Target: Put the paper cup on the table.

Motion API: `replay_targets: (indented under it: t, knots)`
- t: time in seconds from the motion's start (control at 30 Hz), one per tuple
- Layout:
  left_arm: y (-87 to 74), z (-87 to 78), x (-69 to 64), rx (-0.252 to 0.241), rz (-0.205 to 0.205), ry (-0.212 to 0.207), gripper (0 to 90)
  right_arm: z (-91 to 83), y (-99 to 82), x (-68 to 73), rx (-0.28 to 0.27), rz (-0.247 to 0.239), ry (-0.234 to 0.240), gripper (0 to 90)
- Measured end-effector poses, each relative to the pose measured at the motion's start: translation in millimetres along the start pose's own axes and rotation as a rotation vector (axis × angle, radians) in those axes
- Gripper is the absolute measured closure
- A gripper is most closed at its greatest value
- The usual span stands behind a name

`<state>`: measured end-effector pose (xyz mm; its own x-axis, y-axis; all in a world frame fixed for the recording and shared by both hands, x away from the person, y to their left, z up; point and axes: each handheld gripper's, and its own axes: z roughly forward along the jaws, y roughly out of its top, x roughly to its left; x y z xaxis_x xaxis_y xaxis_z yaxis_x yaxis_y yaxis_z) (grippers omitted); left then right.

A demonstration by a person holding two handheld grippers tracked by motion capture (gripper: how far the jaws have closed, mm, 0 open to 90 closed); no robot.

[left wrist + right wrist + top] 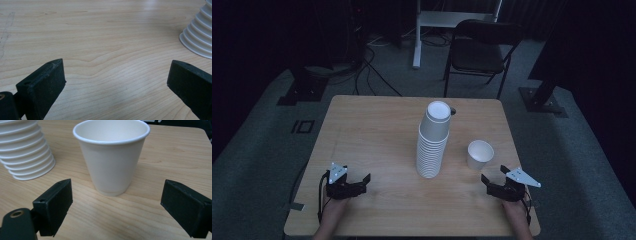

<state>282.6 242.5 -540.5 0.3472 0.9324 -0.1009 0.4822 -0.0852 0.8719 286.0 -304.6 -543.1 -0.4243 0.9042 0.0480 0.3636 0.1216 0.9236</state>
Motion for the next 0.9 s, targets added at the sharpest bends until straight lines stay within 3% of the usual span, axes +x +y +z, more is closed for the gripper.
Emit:
replay_targets:
  t: [0.9]
  knots:
    - [-1.1,-2.8,-0.5,-0.015,0.0,0.041,1.7,-22.8,-19.2,-13.6,-0.035,0.062,-0.065,12.1]
